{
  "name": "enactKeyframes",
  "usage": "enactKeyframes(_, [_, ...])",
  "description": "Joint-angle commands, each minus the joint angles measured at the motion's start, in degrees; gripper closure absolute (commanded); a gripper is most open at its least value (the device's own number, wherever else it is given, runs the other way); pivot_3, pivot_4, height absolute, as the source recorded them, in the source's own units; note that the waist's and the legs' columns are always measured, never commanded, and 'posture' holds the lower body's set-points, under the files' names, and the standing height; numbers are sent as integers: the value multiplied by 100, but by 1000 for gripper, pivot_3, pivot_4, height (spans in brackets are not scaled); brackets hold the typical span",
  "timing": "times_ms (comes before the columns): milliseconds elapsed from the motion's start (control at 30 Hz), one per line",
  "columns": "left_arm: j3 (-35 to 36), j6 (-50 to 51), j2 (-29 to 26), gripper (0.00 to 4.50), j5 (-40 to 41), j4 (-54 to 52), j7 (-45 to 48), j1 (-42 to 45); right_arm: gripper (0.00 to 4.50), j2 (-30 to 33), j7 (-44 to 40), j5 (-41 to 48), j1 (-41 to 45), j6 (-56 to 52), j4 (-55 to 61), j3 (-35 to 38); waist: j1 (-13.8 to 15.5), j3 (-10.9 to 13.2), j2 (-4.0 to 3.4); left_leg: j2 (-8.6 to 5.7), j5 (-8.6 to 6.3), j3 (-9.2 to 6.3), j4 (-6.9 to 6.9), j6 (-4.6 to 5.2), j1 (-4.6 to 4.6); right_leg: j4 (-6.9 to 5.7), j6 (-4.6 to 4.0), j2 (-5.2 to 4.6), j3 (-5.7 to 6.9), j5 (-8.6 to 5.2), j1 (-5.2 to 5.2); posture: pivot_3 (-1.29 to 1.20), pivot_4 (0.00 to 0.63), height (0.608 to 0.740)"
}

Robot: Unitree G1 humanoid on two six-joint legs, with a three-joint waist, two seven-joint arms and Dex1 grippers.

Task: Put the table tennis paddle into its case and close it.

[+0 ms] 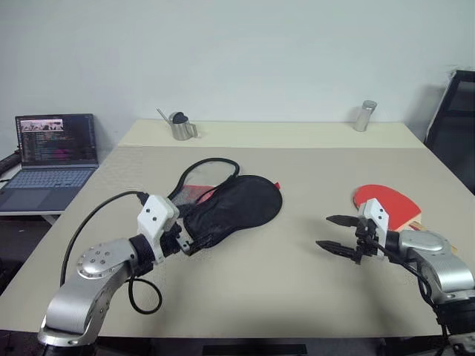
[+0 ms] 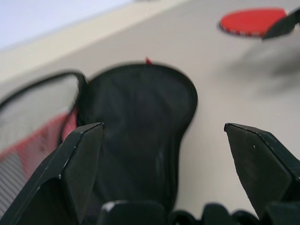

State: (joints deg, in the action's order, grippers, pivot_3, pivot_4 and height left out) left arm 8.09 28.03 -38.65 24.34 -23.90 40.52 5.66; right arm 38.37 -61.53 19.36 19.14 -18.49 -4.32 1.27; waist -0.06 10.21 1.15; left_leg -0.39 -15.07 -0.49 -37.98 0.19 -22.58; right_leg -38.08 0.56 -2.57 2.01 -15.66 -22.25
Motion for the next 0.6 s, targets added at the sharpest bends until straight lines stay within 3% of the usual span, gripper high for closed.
enactKeyframes(33, [48, -180, -17, 0, -8, -37, 76, -14, 48, 111, -2, -7, -8, 28, 260, 27, 9, 0, 0, 0, 0, 0, -2, 0, 1, -1, 0, 0, 0, 0, 1, 0, 150, 740])
enactKeyframes(433, [339, -487, 55, 0, 304, 394, 430, 183, 48, 68, 165, 486, 88, -636, 1117, 123, 15, 0, 0, 0, 0, -2, -2, 0, -1, 1, 0, 0, 2, 0, 1, 0, 150, 740])
enactKeyframes(600, [527, -522, -172, 0, 506, 655, 843, 404, 48, -265, 395, 566, 233, -901, 1305, -117, 9, 0, 0, 0, 0, -4, -1, 0, 0, 1, 0, 0, 4, 0, 0, 0, 150, 740])
